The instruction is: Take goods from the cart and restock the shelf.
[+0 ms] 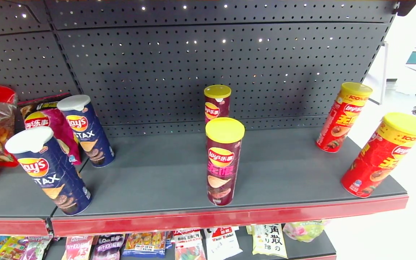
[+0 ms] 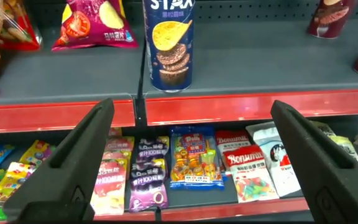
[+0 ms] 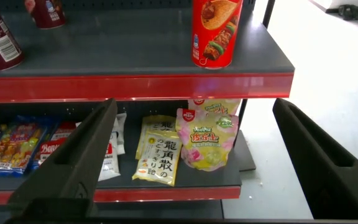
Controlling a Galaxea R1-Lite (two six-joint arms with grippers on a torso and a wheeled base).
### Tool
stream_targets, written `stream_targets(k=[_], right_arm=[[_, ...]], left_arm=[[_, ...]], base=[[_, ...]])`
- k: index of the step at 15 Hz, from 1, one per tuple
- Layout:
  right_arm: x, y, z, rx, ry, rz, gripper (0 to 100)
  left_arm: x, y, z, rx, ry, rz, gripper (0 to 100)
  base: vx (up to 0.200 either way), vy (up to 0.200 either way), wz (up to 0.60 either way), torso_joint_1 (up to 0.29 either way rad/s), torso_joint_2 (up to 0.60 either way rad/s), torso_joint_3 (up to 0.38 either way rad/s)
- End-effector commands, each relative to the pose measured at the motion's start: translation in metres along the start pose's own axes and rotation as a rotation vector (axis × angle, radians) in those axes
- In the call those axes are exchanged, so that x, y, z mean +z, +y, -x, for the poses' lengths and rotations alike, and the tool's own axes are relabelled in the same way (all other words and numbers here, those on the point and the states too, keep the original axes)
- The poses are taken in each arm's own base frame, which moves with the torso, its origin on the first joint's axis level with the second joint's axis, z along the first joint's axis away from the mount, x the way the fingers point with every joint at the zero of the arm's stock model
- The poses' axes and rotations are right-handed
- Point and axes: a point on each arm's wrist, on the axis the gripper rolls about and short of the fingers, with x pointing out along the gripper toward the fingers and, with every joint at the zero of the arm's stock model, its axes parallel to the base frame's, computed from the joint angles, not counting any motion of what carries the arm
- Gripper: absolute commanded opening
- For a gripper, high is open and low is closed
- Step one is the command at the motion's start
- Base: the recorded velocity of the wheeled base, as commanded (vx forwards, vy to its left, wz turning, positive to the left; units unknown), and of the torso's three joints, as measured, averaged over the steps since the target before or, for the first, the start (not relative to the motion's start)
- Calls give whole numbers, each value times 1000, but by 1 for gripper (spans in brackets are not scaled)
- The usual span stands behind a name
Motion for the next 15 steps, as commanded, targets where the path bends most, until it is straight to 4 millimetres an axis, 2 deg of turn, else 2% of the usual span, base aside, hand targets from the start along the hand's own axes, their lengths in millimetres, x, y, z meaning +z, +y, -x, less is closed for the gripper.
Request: stream_targets(k=[1, 2, 3, 4, 5, 6, 7, 8, 9, 11, 12, 15], right_arm=[[0, 0, 0, 1, -1, 5, 100], [0, 0, 0, 4, -2, 22, 100], [11, 0, 1, 26, -38, 29, 100], [46, 0, 4, 79, -68, 24, 100], [96, 0, -11, 112, -33, -42, 100], [121, 0, -25, 130, -6, -102, 100], [126, 1, -41, 209, 66, -112, 100], [125, 3, -47, 283, 101, -103, 100], [127, 9, -64, 418, 163, -43, 100], [132, 18, -91, 485, 227, 2, 100], [136, 27, -110, 542, 263, 17, 100], [146, 61, -143, 721, 255, 42, 100]], left_arm=[[0, 0, 0, 0, 0, 0, 100], [0, 0, 0, 0, 0, 0, 100], [0, 0, 0, 0, 0, 0, 100], [0, 0, 0, 0, 0, 0, 100], [0, 0, 0, 0, 0, 0, 100], [0, 0, 0, 2, 0, 0, 100], [0, 0, 0, 0, 0, 0, 100], [0, 0, 0, 0, 0, 0, 100], [0, 0, 0, 0, 0, 0, 100], [0, 0, 0, 0, 0, 0, 100], [0, 0, 0, 0, 0, 0, 100], [0, 0, 0, 0, 0, 0, 100]], base=[[0, 0, 0, 0, 0, 0], [0, 0, 0, 0, 0, 0], [0, 0, 0, 0, 0, 0], [0, 0, 0, 0, 0, 0], [0, 0, 0, 0, 0, 0], [0, 0, 0, 0, 0, 0], [0, 0, 0, 0, 0, 0], [0, 0, 0, 0, 0, 0], [0, 0, 0, 0, 0, 0], [0, 0, 0, 0, 0, 0], [0, 0, 0, 0, 0, 0], [0, 0, 0, 0, 0, 0]])
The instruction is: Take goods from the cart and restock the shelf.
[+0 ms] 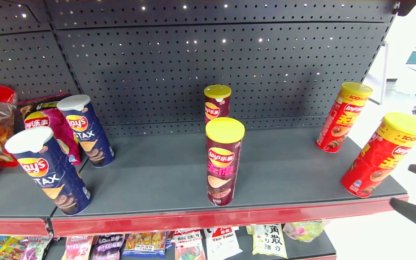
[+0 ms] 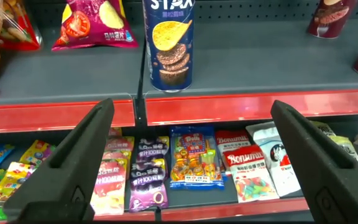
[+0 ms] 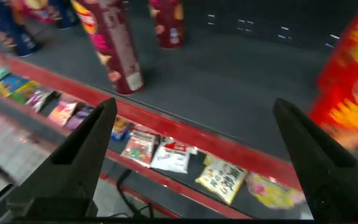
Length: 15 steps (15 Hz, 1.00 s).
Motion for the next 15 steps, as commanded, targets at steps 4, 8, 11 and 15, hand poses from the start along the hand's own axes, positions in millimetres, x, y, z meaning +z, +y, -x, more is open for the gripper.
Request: stream_targets(k=[4, 8, 11, 15], right_arm=[[-10, 32, -112, 315, 119, 51, 100], [-23, 33, -147, 328, 123, 47, 100], [-30, 36, -179, 383, 43, 59, 100], [-34, 35, -190, 378, 54, 79, 100]], left_arm=[[0, 0, 0, 0, 0, 1, 100], [0, 0, 0, 0, 0, 1, 100], [0, 0, 0, 0, 0, 1, 100], [0, 0, 0, 0, 0, 1, 100]], base=[[0, 0, 0, 0, 0, 0], [0, 0, 0, 0, 0, 0], [0, 0, 0, 0, 0, 0], [0, 0, 0, 0, 0, 0]])
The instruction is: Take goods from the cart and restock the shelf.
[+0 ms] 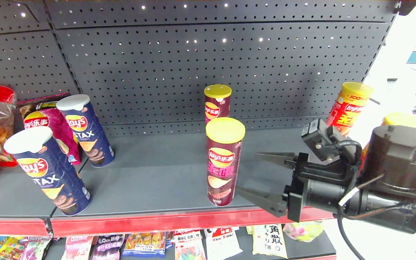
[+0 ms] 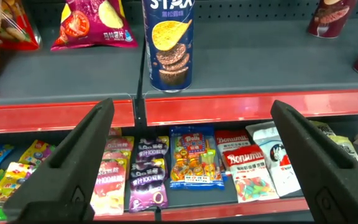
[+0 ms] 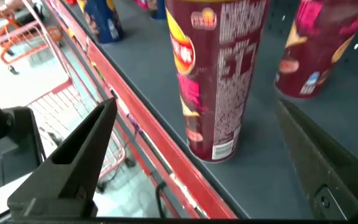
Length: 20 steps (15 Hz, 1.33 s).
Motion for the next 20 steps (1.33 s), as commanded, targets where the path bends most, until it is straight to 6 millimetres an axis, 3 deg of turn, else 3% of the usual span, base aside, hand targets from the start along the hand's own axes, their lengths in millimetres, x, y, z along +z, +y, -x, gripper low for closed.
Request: stream_targets(k=[1, 13, 20], right_arm=[[-8, -7, -11, -12, 35, 3, 100], [-14, -21, -36, -25, 59, 28, 100], [-7, -13, -53, 18, 36, 45, 100]], left_arm=[[0, 0, 0, 0, 0, 1, 100], [0, 0, 0, 0, 0, 1, 100], [0, 0, 0, -2, 0, 1, 100]], base=[[0, 0, 0, 0, 0, 0], [0, 0, 0, 0, 0, 0], [0, 0, 0, 0, 0, 0]])
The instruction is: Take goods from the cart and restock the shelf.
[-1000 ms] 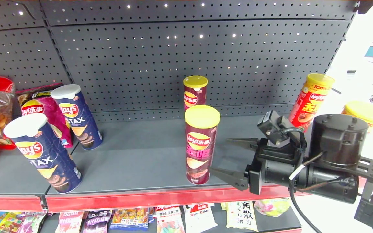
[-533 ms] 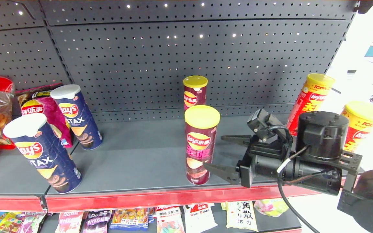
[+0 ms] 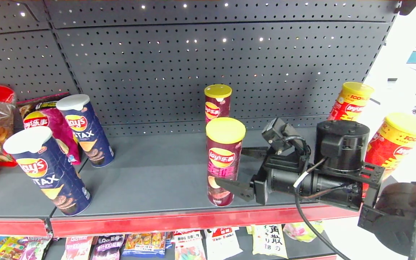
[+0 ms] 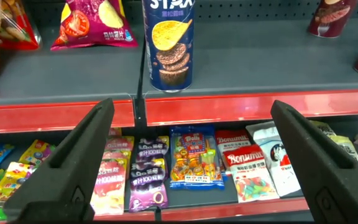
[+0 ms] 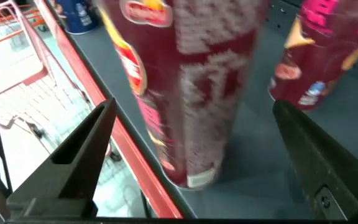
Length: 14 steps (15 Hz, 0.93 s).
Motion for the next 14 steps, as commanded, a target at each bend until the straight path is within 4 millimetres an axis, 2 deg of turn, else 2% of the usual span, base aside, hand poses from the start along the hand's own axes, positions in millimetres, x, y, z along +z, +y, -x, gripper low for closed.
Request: stream_targets(k=[1, 9, 10, 14], right_arm=[[-2, 5, -5, 21, 7, 2, 100], [2, 10, -22, 47, 1, 5, 100], [1, 10, -24, 50, 2, 3, 0], [-1, 11, -26, 57, 9, 2, 0]], left_arm=[[0, 0, 0, 0, 0, 0, 100], [0, 0, 0, 0, 0, 0, 100], [0, 0, 0, 0, 0, 0, 100], [0, 0, 0, 0, 0, 0, 100]], base=[[0, 0, 0, 0, 0, 0], [0, 0, 0, 0, 0, 0], [0, 0, 0, 0, 0, 0], [0, 0, 0, 0, 0, 0]])
